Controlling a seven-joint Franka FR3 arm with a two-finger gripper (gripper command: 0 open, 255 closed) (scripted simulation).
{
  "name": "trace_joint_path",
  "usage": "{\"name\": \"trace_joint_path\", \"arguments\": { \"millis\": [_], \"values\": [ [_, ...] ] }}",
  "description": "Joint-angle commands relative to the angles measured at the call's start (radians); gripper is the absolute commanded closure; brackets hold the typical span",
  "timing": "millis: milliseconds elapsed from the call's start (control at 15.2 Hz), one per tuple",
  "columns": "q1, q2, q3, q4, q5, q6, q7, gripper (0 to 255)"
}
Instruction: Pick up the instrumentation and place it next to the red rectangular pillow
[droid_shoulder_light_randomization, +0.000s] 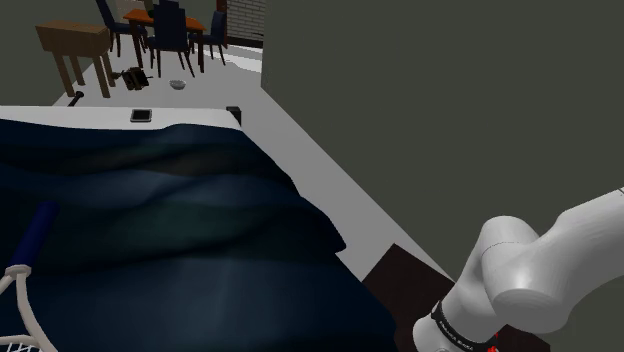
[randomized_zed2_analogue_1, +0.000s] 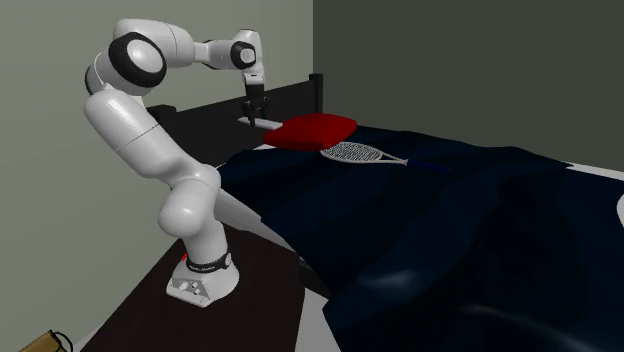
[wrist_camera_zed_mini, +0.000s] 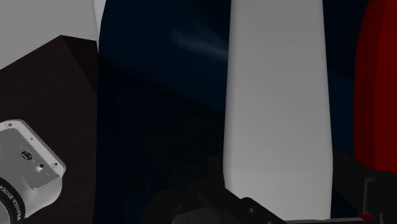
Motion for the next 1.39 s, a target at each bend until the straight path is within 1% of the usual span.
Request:
{"name": "trace_joint_path", "arguments": {
  "millis": [0,726,1320],
  "values": [
    [0.003,-0.004,0.007,-0.027,0.007,0.026,-0.003,255],
    [-0.008,0.004,0.073,-0.153,0.030,0.169,-0.012,255],
    [-0.046,0.033,0.158,-0.238,0.040,0.293,-0.010,255]
  ]
}}
